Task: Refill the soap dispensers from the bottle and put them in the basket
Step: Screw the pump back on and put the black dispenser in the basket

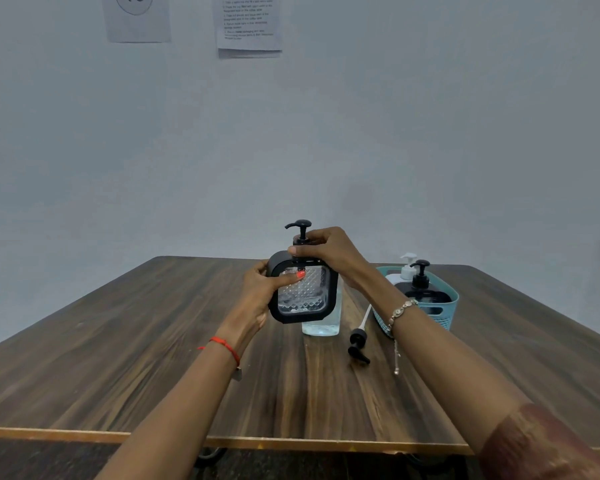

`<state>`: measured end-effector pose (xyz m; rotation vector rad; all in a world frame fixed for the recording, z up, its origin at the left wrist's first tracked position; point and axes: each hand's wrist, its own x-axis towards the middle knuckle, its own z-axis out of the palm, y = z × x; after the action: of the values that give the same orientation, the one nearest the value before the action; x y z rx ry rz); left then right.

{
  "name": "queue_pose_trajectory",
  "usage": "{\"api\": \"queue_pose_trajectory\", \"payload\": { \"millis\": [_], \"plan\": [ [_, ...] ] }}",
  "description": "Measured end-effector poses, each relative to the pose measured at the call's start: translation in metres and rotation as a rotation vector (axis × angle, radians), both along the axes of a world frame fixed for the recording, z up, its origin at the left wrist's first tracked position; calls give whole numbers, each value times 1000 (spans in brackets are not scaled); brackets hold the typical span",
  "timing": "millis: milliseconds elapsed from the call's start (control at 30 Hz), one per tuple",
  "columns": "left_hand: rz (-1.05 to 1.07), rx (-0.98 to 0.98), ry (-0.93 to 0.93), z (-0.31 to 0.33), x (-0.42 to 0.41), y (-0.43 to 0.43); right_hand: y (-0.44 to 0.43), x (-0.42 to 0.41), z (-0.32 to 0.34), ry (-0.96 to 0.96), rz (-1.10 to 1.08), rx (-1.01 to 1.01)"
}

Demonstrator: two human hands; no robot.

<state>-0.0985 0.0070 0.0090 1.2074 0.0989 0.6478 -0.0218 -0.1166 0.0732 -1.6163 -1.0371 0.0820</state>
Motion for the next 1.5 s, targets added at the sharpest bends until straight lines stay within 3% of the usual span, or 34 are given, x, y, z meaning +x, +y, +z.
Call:
{"api": "queue_pose_trajectory", "payload": {
  "millis": [333,600,700,867,1100,1233,1500],
  "plan": [
    [60,18,-2,0,2,-2,7,-6,-8,13,-139,126],
    [67,46,15,-4,7,-10,16,-6,-19,-64,-414,155],
    [80,46,19,-3,8,-12,13,-4,-19,-69,-382,164],
    [54,33,10,-3,7,-9,-10,8,-14,1,-113,76],
    [-12,-6,-42,6,14,-21,-44,29,-12,63,-35,-95],
    [-47,32,-73,15,28,-39,-71,40,-4,44,-79,-134],
    [-40,228,-113,54,68,-79,-111,72,24,-29,-214,27]
  ]
}}
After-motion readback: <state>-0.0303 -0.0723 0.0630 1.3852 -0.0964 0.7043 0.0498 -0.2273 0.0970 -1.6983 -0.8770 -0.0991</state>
